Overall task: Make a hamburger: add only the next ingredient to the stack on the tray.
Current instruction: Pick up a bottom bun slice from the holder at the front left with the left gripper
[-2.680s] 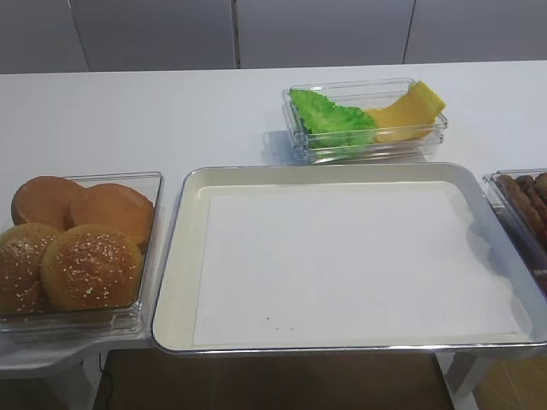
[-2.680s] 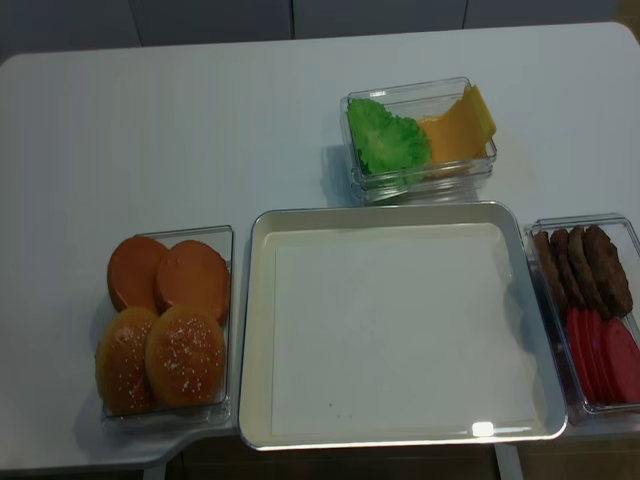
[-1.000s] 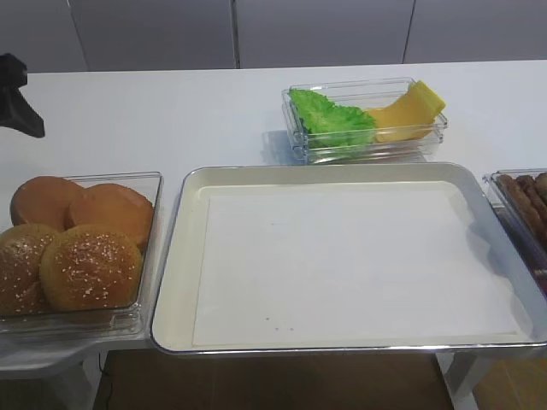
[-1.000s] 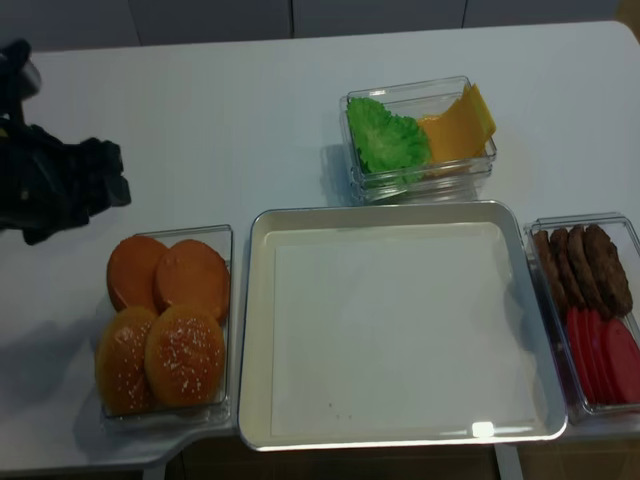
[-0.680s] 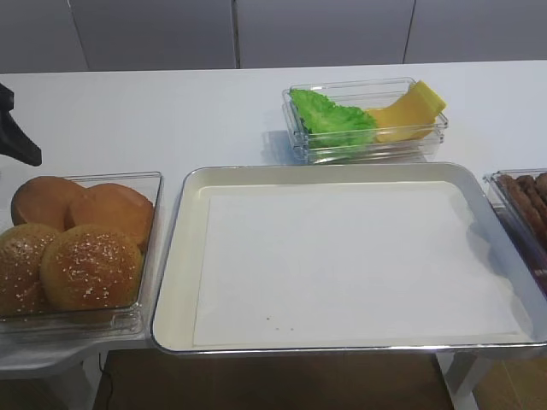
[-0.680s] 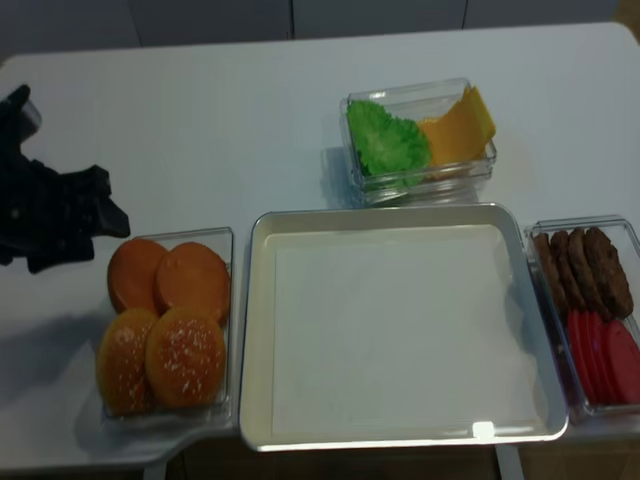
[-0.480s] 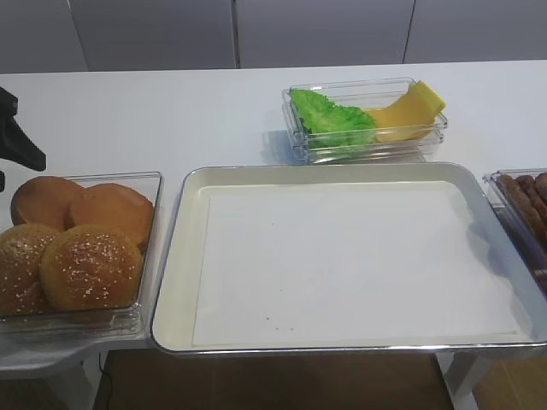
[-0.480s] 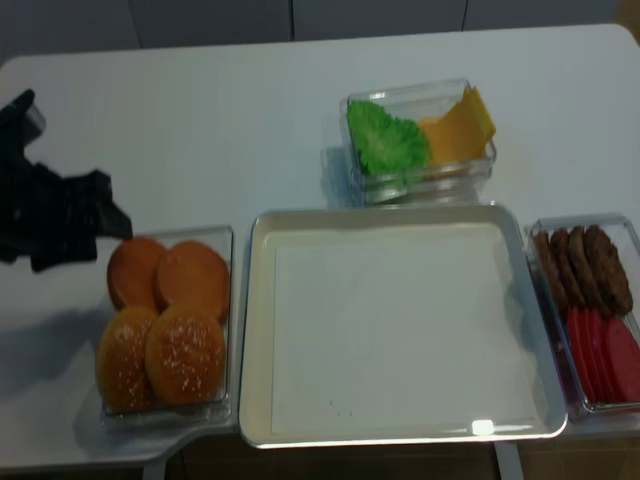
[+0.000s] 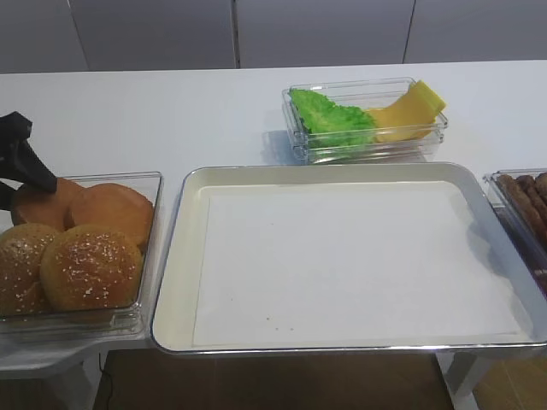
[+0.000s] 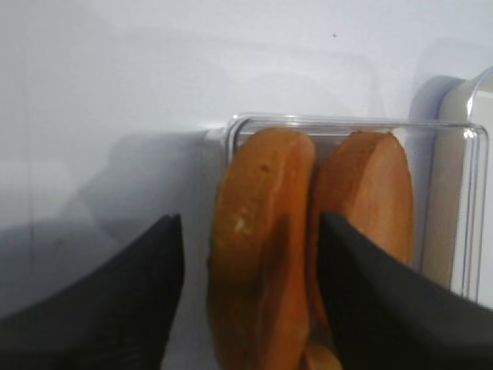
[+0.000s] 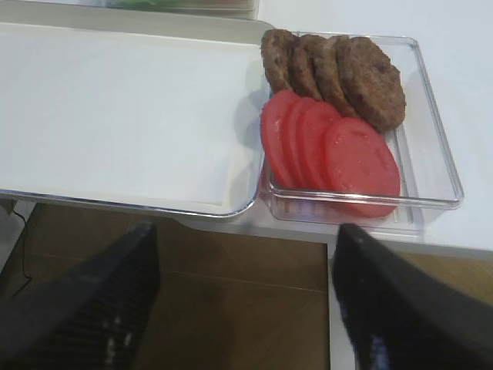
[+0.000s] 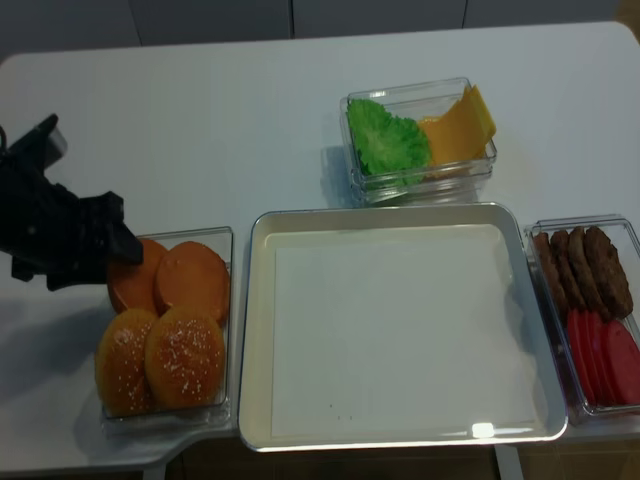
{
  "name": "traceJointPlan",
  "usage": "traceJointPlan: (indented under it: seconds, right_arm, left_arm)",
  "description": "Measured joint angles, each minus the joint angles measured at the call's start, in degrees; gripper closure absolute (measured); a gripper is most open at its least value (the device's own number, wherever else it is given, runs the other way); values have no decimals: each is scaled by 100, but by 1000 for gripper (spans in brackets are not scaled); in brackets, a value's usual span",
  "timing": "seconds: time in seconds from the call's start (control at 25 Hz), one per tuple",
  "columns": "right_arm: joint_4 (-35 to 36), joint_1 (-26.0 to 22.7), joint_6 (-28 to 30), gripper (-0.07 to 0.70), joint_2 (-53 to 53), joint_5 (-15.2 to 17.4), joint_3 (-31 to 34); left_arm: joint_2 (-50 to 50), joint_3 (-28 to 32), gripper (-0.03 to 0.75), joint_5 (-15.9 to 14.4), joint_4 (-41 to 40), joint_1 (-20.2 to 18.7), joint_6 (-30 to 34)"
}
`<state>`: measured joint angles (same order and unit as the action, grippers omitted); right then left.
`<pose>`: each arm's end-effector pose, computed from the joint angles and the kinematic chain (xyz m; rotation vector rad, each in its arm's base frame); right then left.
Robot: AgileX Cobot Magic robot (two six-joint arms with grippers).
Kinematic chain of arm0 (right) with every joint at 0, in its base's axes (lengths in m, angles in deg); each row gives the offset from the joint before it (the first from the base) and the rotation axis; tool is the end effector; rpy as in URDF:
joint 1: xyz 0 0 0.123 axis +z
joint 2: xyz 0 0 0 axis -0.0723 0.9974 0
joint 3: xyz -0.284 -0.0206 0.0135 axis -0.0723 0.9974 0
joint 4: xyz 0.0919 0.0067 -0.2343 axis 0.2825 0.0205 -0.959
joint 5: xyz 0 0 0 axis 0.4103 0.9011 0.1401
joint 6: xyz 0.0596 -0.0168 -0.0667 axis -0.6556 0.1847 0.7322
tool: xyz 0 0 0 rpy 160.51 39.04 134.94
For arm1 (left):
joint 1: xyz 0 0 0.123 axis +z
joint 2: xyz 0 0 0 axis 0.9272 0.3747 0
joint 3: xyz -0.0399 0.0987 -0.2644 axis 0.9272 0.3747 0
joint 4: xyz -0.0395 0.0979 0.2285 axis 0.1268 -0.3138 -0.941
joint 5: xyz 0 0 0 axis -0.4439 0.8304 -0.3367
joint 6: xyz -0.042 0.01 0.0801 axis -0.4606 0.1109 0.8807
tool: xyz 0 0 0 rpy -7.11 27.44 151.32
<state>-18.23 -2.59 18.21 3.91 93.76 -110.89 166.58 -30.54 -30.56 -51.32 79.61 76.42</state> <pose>-0.0105 0.0162 0.2650 -0.1913 2.1152 0.1784 0.3001 0.0212 0.2347 -0.2788 2.7701 -0.6102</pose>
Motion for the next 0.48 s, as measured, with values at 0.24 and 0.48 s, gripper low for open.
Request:
traceJointPlan:
  seconds: [0.24, 0.48]
  right_arm:
    - [0, 0, 1, 101, 0, 0, 0]
    - [0, 0, 11, 101, 0, 0, 0]
  left_arm:
    - [0, 0, 546, -41, 148, 0, 13]
    - [0, -40, 582, -167, 223, 0, 153]
